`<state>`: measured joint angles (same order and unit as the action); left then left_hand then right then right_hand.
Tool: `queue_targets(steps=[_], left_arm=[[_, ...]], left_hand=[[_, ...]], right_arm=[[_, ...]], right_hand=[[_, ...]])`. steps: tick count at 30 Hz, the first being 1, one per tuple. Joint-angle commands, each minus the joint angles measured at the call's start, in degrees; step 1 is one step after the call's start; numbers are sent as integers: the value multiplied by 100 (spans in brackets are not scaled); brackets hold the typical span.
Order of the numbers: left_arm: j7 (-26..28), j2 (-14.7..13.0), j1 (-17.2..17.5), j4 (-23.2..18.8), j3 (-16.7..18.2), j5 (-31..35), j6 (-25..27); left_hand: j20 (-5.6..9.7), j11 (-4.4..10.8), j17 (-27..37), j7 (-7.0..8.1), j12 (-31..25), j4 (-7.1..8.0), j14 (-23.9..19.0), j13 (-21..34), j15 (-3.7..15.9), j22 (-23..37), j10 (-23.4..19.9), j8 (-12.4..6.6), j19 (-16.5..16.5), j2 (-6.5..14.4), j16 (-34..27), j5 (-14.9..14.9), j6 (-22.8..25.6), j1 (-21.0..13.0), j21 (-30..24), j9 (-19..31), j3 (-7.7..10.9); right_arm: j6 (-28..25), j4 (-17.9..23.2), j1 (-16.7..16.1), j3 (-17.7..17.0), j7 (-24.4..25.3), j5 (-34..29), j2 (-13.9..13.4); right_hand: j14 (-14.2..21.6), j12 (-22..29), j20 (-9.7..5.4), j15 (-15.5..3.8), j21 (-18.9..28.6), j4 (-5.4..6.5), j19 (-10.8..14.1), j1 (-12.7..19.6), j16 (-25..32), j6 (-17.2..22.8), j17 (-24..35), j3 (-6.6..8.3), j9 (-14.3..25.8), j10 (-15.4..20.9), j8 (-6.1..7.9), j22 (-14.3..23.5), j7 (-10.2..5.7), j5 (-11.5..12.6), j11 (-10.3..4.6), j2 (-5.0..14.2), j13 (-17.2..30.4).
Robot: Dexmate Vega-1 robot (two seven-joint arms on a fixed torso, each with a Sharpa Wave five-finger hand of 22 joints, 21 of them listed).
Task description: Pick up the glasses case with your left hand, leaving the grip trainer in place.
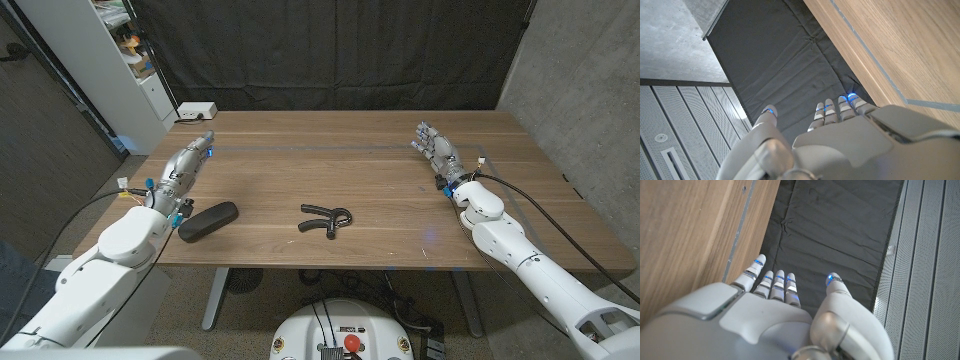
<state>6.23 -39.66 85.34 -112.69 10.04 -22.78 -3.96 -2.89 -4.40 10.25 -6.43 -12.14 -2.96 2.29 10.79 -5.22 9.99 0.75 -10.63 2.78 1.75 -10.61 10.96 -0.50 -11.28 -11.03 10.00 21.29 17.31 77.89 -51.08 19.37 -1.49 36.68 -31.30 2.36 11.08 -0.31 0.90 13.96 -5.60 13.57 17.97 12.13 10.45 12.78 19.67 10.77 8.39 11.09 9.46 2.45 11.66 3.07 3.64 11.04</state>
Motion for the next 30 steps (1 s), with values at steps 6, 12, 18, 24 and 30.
queue_targets(steps=[6, 12, 18, 24, 30], left_arm=[[-121, 258, 335, -206, 329, 316, 51], [-89, 331, 482, -378, 457, 465, 220], [-100, 429, 656, -613, 618, 617, 369], [-137, 617, 849, -781, 750, 752, 374], [-175, 807, 1013, -916, 866, 901, 375]], left_hand=[[-44, -16, 14, -7, -26, -29, -39, 30, -7, 26, -58, -34, -27, -5, -36, -23, 49, -71, -38, 24, 7], [-45, -7, 14, -6, -24, -34, -45, 30, -3, 26, -55, -32, -26, -5, -37, -23, 51, -73, -37, 24, 5], [-49, -10, 14, -9, -23, -38, -41, 30, -5, 26, -56, -31, -25, -4, -33, -23, 54, -74, -36, 24, 4], [-47, -10, 14, -11, -21, -43, -46, 30, -2, 26, -57, -30, -24, -2, -33, -23, 57, -76, -35, 24, 3], [-45, -15, 14, -5, -29, -47, -50, 30, 1, 25, -81, -32, -25, 0, -33, -23, 67, -78, -35, 24, 2]], right_arm=[[-3, 36, 16, 0, 49, -48, -6], [27, -24, 50, 10, -1, -43, 8], [51, -33, 7, -4, -26, -16, 0], [50, -5, -30, -12, -47, -1, -25], [63, 16, -53, -7, -76, 12, -27]], right_hand=[[61, 35, -1, -12, -50, -7, 36, -8, 16, 61, -1, -40, 19, 55, 29, 19, 16, -7, -8, 67, 13], [65, 34, -3, -9, -61, -10, 39, -8, 17, 63, -3, -45, 19, 54, 29, 19, 12, -7, -5, 69, 13], [62, 34, 0, -12, -70, -11, 44, -9, 16, 62, -5, -50, 19, 55, 28, 20, 14, -7, -5, 73, 13], [64, 35, 0, -13, -80, -11, 48, -9, 18, 69, -6, -54, 19, 58, 30, 20, 14, -7, -7, 79, 13], [65, 34, 1, -15, -91, -15, 52, -7, 18, 71, -9, -60, 19, 56, 30, 20, 12, -7, -6, 82, 13]])
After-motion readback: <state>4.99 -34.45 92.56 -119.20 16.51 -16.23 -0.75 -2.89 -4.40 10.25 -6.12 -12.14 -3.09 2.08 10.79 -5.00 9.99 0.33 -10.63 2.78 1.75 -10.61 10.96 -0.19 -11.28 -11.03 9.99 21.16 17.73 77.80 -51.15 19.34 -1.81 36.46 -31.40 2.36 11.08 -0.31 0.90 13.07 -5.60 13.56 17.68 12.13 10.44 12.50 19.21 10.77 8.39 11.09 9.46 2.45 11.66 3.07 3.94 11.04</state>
